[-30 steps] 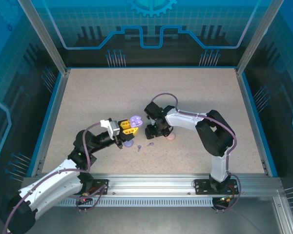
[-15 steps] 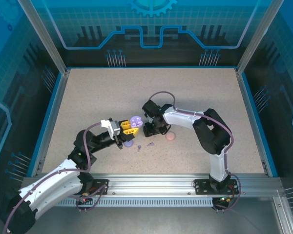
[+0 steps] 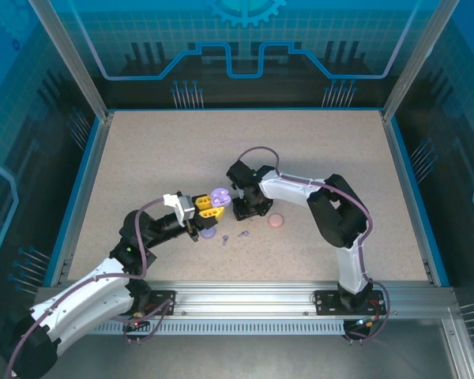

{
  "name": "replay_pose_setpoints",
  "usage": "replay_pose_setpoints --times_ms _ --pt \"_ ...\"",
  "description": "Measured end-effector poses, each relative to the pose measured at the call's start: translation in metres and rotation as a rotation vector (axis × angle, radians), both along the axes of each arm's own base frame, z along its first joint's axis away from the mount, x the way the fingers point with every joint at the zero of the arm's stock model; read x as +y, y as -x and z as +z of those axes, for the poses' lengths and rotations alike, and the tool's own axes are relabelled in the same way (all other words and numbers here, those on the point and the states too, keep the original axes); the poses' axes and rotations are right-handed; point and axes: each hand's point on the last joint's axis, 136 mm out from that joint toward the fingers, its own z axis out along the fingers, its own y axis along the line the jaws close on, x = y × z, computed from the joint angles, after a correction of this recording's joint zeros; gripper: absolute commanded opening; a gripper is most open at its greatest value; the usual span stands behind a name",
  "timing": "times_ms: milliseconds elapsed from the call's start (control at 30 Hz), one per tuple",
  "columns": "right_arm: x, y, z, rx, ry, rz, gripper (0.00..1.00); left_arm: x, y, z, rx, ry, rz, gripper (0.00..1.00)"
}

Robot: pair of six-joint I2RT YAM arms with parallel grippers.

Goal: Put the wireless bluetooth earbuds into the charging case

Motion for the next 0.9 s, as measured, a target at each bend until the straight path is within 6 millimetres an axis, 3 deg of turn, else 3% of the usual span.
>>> replay_pose_setpoints --times_ms 900 --pt "-0.0057 0.0023 -0.0009 0.026 0.055 0.030 0.22 0.0000 -0.0003 -0.0027 0.011 -0.007 0.001 0.08"
